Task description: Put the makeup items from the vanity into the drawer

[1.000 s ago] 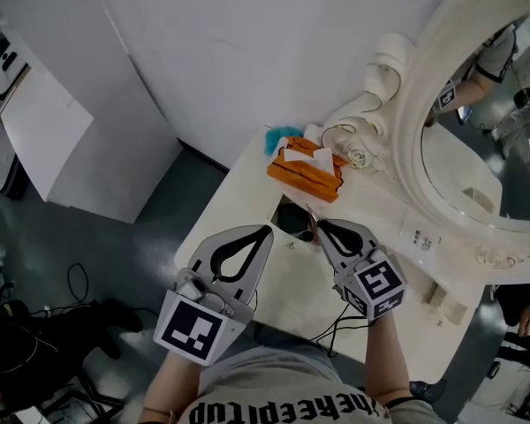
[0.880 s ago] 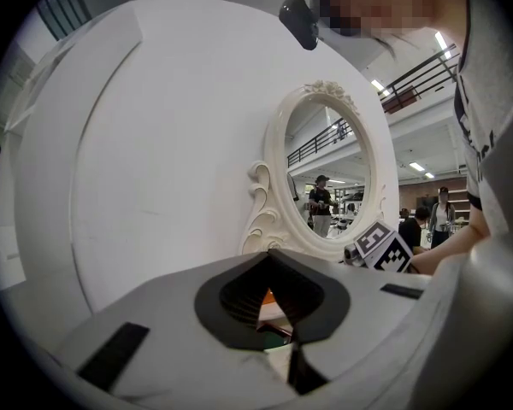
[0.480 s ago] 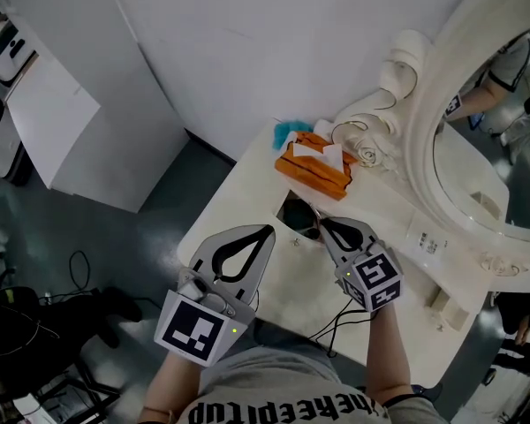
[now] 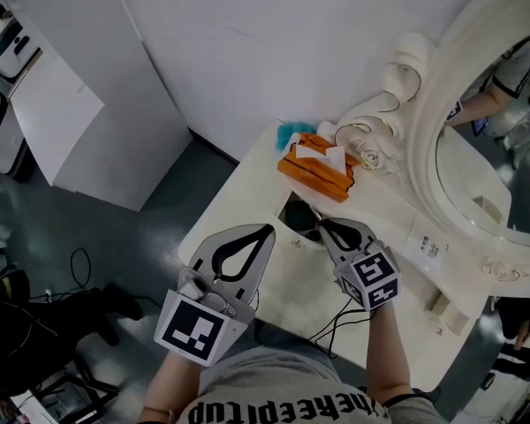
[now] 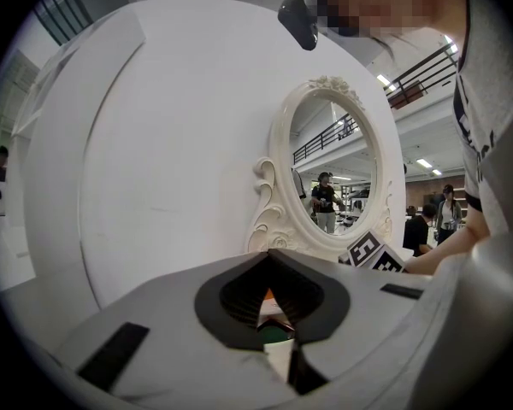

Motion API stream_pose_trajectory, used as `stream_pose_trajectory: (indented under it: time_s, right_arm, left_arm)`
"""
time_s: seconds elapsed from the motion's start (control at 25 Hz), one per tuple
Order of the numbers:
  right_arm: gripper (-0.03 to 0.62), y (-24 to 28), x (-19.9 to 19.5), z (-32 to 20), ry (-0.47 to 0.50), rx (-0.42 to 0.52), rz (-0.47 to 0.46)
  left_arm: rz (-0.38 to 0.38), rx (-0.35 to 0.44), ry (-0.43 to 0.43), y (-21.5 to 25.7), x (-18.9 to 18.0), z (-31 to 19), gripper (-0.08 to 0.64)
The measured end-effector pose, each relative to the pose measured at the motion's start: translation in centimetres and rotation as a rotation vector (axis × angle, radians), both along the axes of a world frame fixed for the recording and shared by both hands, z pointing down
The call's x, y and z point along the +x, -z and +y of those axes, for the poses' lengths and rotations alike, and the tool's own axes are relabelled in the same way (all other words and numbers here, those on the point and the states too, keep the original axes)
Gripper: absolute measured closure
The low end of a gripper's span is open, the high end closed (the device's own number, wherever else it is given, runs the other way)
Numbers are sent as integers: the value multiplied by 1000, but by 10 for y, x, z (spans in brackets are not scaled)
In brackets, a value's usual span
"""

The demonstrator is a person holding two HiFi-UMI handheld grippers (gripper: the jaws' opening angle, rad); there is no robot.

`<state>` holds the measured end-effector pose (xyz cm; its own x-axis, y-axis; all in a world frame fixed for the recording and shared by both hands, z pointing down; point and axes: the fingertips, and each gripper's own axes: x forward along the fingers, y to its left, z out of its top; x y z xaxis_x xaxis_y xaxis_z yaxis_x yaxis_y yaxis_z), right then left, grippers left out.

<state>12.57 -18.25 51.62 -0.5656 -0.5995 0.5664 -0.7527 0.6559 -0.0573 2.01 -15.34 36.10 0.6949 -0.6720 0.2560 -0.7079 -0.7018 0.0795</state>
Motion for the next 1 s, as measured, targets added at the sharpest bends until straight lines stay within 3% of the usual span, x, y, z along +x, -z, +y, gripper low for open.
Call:
stream_pose_trajectory:
  time_s: [0.68,0.84,1.0]
  right_arm:
    - [528,-2,3,-4,-32,-15,9]
    - [575,3,4,-2,-44,10,13]
    - [577,11,6,-2,-73,41,-1]
  left_arm:
    - [3,5,-15,0,0,-4,540]
    - [7,4,-26,1,0,-3,540]
    - [12,5,-45,2,0,-2,540]
